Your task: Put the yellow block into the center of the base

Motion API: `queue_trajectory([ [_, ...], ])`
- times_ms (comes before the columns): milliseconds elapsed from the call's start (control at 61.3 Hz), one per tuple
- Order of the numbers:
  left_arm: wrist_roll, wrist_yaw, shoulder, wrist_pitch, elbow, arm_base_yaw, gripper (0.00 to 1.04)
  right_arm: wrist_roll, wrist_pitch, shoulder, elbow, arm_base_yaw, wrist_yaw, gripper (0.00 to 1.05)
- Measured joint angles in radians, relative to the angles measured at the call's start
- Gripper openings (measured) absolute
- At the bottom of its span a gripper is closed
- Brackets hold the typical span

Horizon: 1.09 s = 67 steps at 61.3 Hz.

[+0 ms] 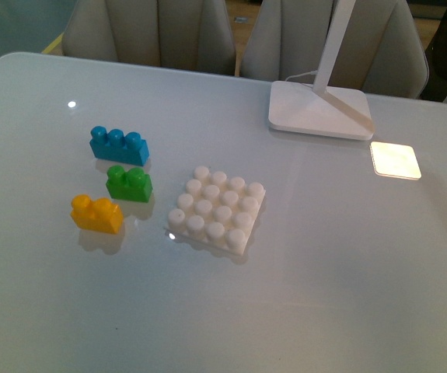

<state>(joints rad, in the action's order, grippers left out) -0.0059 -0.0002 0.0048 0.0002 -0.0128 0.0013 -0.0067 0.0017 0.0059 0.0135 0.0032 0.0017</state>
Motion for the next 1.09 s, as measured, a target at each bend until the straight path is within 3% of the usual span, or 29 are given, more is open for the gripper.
queue_trajectory([
  [114, 0.000, 0.001, 0.000, 0.000, 0.000, 0.000, 0.97, 0.000, 0.000, 0.000, 0.000, 0.000, 0.000, 0.96],
  [212, 0.050, 0.213, 0.208, -0.257, -0.122, 0.024, 0.97, 0.000, 0.000, 0.000, 0.000, 0.000, -0.003, 0.96],
  [261, 0.056, 0.216, 0.301, -0.256, -0.143, 0.000, 0.97, 0.000, 0.000, 0.000, 0.000, 0.000, -0.002, 0.96],
  [734, 0.007, 0.014, 1.207, 0.483, -0.251, -0.323, 0.97, 0.000, 0.000, 0.000, 0.000, 0.000, -0.002, 0.96],
  [881, 0.006, 0.011, 1.449, 0.628, -0.301, -0.330, 0.97, 0.000, 0.000, 0.000, 0.000, 0.000, -0.002, 0.96],
  [1093, 0.036, 0.026, 1.735, 0.754, -0.374, -0.267, 0.97, 0.000, 0.000, 0.000, 0.000, 0.000, -0.002, 0.96],
])
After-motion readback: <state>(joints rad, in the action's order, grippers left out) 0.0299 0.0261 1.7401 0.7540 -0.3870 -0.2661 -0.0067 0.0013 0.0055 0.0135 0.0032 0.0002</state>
